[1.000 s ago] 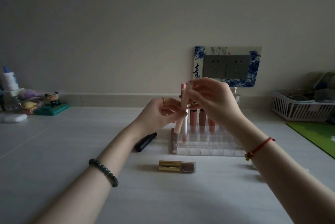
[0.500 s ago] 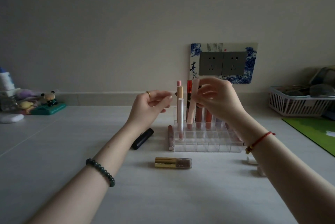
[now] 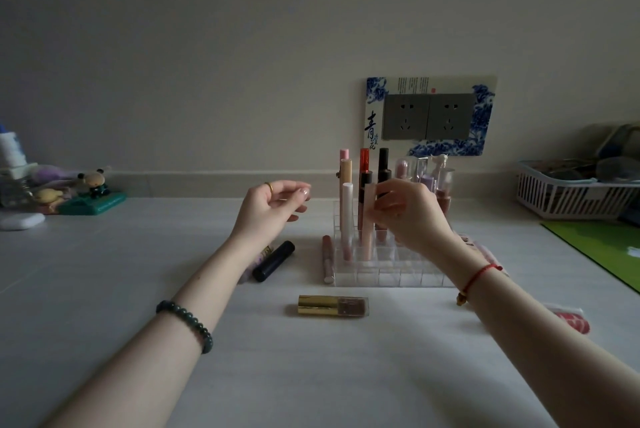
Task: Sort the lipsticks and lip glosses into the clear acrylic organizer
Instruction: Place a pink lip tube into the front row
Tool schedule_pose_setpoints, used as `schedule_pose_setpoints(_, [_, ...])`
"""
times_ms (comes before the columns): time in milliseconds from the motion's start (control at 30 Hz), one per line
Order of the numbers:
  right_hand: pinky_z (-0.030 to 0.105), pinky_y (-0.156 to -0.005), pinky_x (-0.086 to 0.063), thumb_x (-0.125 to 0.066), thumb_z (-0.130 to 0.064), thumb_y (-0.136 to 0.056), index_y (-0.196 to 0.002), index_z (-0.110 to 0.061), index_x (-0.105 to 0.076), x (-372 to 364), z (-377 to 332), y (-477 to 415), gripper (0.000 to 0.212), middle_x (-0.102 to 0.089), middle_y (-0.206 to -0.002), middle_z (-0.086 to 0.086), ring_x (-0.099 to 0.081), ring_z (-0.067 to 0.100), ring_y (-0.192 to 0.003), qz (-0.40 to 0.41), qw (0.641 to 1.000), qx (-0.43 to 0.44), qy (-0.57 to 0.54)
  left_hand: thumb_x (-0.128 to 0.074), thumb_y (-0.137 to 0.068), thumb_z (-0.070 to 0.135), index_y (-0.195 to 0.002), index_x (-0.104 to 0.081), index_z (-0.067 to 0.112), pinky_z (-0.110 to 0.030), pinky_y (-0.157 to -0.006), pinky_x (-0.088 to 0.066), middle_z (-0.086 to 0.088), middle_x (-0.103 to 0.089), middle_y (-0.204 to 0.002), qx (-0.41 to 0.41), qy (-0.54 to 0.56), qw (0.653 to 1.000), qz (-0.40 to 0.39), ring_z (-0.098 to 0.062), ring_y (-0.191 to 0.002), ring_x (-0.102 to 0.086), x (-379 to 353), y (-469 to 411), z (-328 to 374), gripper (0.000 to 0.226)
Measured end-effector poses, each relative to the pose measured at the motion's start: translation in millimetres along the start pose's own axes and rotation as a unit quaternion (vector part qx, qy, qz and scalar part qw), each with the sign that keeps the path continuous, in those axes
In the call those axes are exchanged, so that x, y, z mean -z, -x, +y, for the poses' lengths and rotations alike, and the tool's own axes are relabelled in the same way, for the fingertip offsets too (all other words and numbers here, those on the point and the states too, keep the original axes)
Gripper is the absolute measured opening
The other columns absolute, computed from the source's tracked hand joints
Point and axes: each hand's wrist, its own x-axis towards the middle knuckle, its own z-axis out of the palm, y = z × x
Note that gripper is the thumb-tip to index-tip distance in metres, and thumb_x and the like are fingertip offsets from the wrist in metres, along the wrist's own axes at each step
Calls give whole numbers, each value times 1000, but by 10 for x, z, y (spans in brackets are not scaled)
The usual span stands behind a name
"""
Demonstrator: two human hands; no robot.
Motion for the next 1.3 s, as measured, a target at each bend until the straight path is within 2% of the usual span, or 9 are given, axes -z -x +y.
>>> schedule_pose_setpoints(167, [19, -73, -52, -68, -4, -72, -102, -8, -62, 1, -3, 13, 30, -68, -90, 6, -62, 6, -70, -8, 1000, -16, -3, -57, -86, 14, -84, -64, 26, -15, -63, -53, 5, -68, -84, 4, -15, 1000, -2, 2, -67, -65, 28, -4, -37, 14])
schedule_pose_setpoints(500, [29, -76, -55, -69, -4, -72, -103, -8, -61, 16, -20, 26, 32, -69, -89, 8, -65, 12, -71, -20, 999, -30, -11, -57, -86, 17, -85, -64, 25, -15, -63, -53, 6, -68, -84, 10, -19, 1000, 3, 3, -66, -64, 43, -2, -49, 11])
schedule_pose_setpoints(667, [21, -70, -54, -70, -7, -71, -103, -10, -61, 46, -14, 17, 34, -67, -81, -1, -63, 4, -66, -14, 999, -32, 9, -57, -86, 17, -85, -65, 24, -15, -63, -53, 5, -68, -83, 4, -18, 1000, 5, 3, -65, -64, 34, 8, -24, 10])
schedule_pose_setpoints(800, [22, -70, -55, -72, -10, -70, -101, -11, -62, 110, -60, 42, 33, -68, -81, 1, -65, 7, -68, -17, 999, -30, 27, -57, -86, 17, -89, -66, 20, -14, -63, -53, 5, -68, -83, -8, -18, 1000, 3, 1, -66, -64, -4, 23, 21, 10])
schedule_pose_setpoints(900, [13, -63, -54, -72, -13, -70, -98, -14, -63, 264, -93, 94, 29, -67, -77, -5, -66, 4, -66, -14, 1000, -17, 22, -56, -86, 16, -89, -66, 18, -15, -63, -54, 4, -68, -78, -32, 2, 999, -6, -1, -66, -63, -72, 42, 134, 11])
schedule_pose_setpoints(1033, [7, -63, -51, -72, -16, -68, -89, -20, -64, 643, -67, 231, 22, -63, -71, -14, -63, -6, -63, -26, 999, 11, 44, -56, -85, 17, -86, -66, 18, -18, -65, -54, 9, -69, -70, -81, 27, 995, -61, -5, -67, -63, -250, 108, 412, 11])
schedule_pose_setpoints(1133, [2, -61, -47, -70, -13, -69, -89, -18, -65, 977, 53, 376, 22, -62, -73, -15, -61, -11, -66, -42, 996, 16, 83, -57, -78, 29, -89, -67, 16, -19, -67, -54, 7, -70, -75, -110, 26, 985, -130, -8, -71, -65, -480, 249, 619, 20])
schedule_pose_setpoints(1200, [3, -62, -47, -72, -13, -67, -89, -21, -64, 1172, 160, 471, 24, -64, -74, -13, -63, -8, -67, -43, 994, 4, 104, -58, -74, 34, -90, -67, 18, -20, -72, -54, 6, -70, -80, -110, 15, 977, -184, -9, -76, -66, -668, 379, 679, 24])
schedule_pose_setpoints(1300, [7, -65, -50, -73, -14, -66, -89, -20, -66, 1365, 324, 615, 25, -68, -74, -8, -65, 0, -68, -56, 989, -17, 135, -62, -76, 32, -89, -66, 30, -19, -77, -53, 10, -70, -87, -98, -32, 960, -260, -8, -83, -65, -985, 569, 643, 14])
